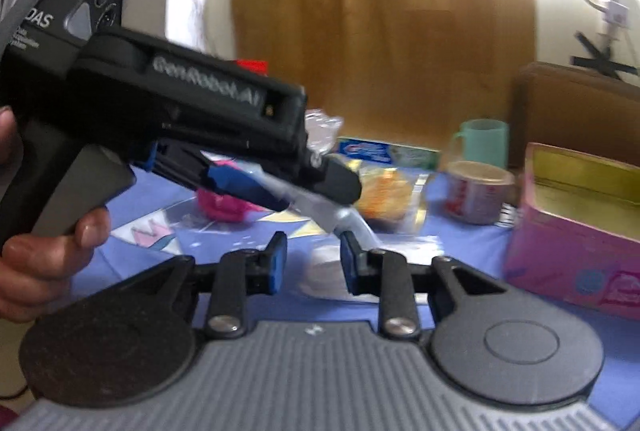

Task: Organize soft objects
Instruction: 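Grasp the white wet-wipes packet with the left tool and lift it, then lower the wipes packet into the pink tin box and open the left tool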

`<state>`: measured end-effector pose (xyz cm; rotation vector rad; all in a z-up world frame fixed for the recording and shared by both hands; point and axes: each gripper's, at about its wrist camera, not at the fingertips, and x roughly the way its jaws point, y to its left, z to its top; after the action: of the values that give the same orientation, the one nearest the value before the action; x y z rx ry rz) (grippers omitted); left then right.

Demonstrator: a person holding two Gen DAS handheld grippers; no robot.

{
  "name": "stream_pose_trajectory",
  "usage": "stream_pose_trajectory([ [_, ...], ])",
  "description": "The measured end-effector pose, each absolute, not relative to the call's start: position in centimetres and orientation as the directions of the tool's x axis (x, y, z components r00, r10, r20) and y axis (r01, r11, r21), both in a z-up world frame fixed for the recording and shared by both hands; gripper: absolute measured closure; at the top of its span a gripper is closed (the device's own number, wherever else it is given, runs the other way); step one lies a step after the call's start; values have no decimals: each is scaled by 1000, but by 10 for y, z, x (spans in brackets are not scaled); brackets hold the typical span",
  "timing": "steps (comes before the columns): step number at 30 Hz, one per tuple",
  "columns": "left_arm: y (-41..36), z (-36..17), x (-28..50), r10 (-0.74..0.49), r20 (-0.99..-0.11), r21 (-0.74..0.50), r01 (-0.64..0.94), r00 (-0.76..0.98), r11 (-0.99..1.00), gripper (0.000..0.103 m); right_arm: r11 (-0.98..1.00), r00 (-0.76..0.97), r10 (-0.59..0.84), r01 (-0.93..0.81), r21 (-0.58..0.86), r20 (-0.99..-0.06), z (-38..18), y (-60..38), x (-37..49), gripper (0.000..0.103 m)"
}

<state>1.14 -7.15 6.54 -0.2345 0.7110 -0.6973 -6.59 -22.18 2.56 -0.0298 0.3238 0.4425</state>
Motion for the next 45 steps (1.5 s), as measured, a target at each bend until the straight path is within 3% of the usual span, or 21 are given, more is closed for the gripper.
stream_pose_trajectory([
  [2, -90, 58, 9, -700, -545, -446, 548, 461, 708, 45, 904, 848, 418, -423, 58, -326, 24, -233, -72, 77],
  [5, -113, 39, -1, -660, -618, -368, 585, 427, 723, 45, 918, 853, 373, -396, 14, -366, 10, -241, -83, 75],
  [10, -97, 27, -8, -625, -675, -363, 562, 391, 743, 39, 920, 815, 366, -389, 44, -448, -10, -251, -81, 72],
  [12, -81, 37, -16, -627, -664, -356, 565, 407, 744, 32, 916, 800, 381, -396, 70, -464, -12, -253, -77, 54],
  [16, -58, 65, -20, -627, -605, -338, 554, 491, 761, 19, 904, 776, 401, -422, 72, -487, -11, -259, -78, 38],
  [20, -65, 65, 5, -600, -606, -322, 529, 522, 785, 22, 892, 757, 437, -432, 129, -486, -4, -263, -72, 35],
  [24, -94, 42, 30, -605, -647, -311, 563, 465, 765, 34, 900, 774, 419, -423, 104, -475, -3, -248, -59, 32],
  [25, -98, 34, 32, -587, -664, -292, 563, 462, 773, 42, 899, 771, 419, -426, 101, -479, -4, -243, -54, 32],
  [28, -99, 27, 34, -588, -665, -304, 552, 460, 776, 49, 901, 769, 408, -428, 79, -492, -11, -232, -42, 34],
  [29, -98, 30, 32, -595, -664, -322, 545, 453, 774, 49, 905, 780, 399, -420, 69, -482, -10, -231, -43, 42],
  [33, -101, 53, 20, -625, -615, -326, 566, 481, 757, 49, 904, 815, 414, -422, 75, -406, 2, -238, -54, 48],
  [39, -151, 92, 29, -692, -527, -277, 670, 494, 689, 49, 946, 909, 308, -324, -12, -281, 29, -262, -59, 48],
  [45, -223, 98, 61, -720, -467, -255, 702, 513, 665, 42, 991, 958, 129, -134, -2, -256, 45, -324, -23, 48],
])
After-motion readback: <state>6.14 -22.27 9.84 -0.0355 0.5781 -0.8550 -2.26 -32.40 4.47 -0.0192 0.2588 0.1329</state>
